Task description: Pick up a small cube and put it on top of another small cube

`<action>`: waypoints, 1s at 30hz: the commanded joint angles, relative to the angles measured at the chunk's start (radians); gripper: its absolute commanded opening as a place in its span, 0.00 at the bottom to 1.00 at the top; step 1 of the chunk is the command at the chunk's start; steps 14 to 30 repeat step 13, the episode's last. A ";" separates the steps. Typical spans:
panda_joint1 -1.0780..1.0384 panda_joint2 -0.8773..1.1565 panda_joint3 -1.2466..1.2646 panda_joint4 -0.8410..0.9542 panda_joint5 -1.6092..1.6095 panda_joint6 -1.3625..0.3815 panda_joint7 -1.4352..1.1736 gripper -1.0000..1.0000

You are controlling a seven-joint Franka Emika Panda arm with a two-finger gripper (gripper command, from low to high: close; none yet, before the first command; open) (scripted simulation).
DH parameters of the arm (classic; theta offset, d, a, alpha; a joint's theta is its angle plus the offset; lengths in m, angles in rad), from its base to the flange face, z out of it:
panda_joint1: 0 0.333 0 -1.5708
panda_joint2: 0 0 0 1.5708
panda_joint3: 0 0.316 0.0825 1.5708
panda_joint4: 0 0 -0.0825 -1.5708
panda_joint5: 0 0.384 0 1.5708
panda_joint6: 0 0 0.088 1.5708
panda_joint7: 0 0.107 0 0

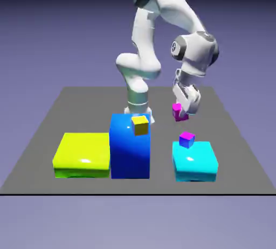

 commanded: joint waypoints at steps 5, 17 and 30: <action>-0.043 -0.015 -0.096 0.045 -0.093 -0.128 0.112 0.00; -0.052 0.011 -0.092 -0.023 -0.118 -0.043 0.136 1.00; -0.052 0.011 -0.092 -0.023 -0.118 -0.043 0.136 1.00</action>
